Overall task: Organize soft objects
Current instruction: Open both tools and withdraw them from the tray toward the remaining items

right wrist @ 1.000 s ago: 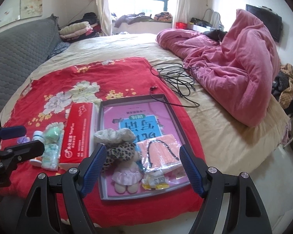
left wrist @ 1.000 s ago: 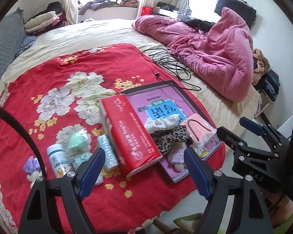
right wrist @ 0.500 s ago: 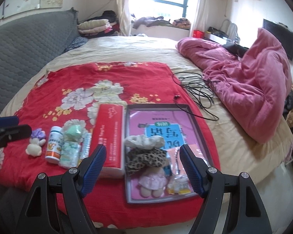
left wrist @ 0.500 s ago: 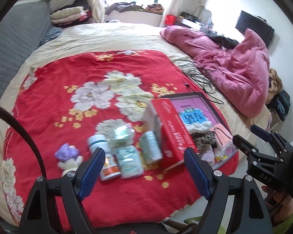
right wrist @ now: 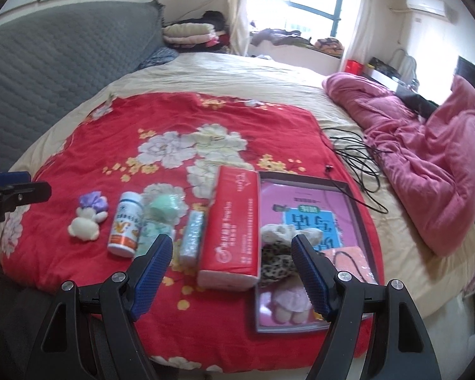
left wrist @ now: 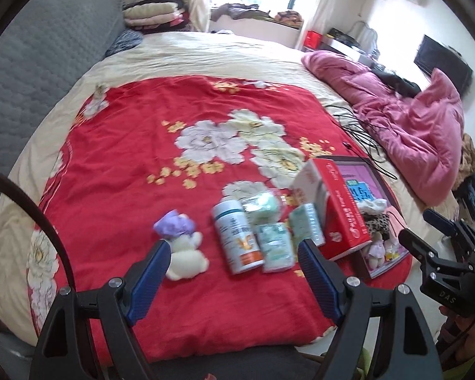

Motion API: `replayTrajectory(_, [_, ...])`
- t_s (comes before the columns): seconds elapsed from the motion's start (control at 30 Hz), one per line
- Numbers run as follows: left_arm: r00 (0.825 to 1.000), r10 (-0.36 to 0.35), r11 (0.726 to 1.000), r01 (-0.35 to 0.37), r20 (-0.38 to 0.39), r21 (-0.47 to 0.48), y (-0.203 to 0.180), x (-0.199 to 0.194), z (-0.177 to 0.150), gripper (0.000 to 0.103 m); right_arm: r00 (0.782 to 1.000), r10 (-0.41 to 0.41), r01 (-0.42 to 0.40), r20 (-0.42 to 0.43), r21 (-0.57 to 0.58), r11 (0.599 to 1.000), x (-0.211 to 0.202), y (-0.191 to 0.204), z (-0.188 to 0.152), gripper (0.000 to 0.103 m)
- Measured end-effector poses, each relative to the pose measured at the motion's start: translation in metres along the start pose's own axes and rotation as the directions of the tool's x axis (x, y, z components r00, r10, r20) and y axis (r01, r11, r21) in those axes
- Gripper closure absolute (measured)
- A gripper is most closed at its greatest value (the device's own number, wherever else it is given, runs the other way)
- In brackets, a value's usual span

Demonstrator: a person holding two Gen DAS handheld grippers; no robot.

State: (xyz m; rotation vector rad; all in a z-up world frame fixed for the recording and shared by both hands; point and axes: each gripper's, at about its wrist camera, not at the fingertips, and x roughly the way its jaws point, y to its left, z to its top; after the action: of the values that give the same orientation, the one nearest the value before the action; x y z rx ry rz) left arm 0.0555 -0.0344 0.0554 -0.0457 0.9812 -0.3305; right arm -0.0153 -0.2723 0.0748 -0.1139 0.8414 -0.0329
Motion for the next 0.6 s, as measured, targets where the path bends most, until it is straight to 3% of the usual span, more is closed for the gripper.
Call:
replayTrajectory(0.33, [0.998,0.049,0.994,-0.051,-0.033,-0.091,0.058,0.003,-0.024,0.021,0.996,0.064,-0.066,-0.061,-0.029,0.997,0.021,0.040,-0.004,0.025])
replayTrajectory(0.6, [0.997,0.038,0.990,-0.047,-0.069,-0.130,0.075,0.017,-0.037,0.021,0.987,0.089,-0.087,-0.135,0.022,0.996,0.053,0.053,-0.006,0.025])
